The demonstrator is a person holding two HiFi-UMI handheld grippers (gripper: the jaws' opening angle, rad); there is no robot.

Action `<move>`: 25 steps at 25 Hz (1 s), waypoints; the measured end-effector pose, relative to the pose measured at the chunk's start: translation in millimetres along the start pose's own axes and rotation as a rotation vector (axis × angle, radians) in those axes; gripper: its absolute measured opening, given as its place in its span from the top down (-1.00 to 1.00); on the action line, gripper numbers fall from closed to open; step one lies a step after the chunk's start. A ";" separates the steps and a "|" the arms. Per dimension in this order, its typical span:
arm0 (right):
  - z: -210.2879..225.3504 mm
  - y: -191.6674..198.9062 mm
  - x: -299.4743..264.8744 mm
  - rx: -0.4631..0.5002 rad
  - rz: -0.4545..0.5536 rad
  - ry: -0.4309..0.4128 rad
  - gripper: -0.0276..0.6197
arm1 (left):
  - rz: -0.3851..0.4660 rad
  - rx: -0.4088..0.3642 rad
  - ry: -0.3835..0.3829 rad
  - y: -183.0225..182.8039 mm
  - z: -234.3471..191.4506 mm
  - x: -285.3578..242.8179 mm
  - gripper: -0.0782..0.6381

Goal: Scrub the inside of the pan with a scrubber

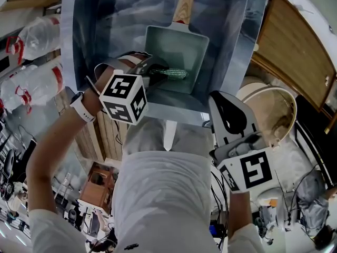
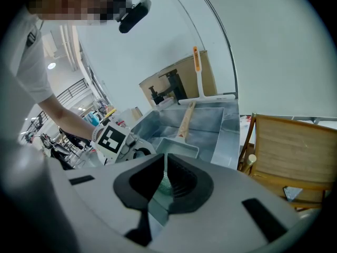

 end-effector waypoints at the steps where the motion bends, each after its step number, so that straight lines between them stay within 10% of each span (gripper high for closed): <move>1: 0.1 0.2 0.2 0.000 0.001 0.000 0.86 | -0.003 0.009 0.011 0.0 2.0 -0.2 0.57; 17: 1.7 3.3 5.5 -0.005 0.012 0.003 0.86 | -0.040 0.156 0.247 -6.0 34.0 27.8 0.57; 25: 2.3 3.8 11.3 -0.011 0.021 0.012 0.86 | -0.052 0.161 0.205 -12.0 17.0 38.3 0.57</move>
Point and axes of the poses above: the fingertips, and each gripper's own axes: x backward along the fingers, z to its right, y out of its underside, the point moved 1 cm from there along x, backward along the fingers, and after that the axes turned 10 degrees about -y, right-handed, at the moved point
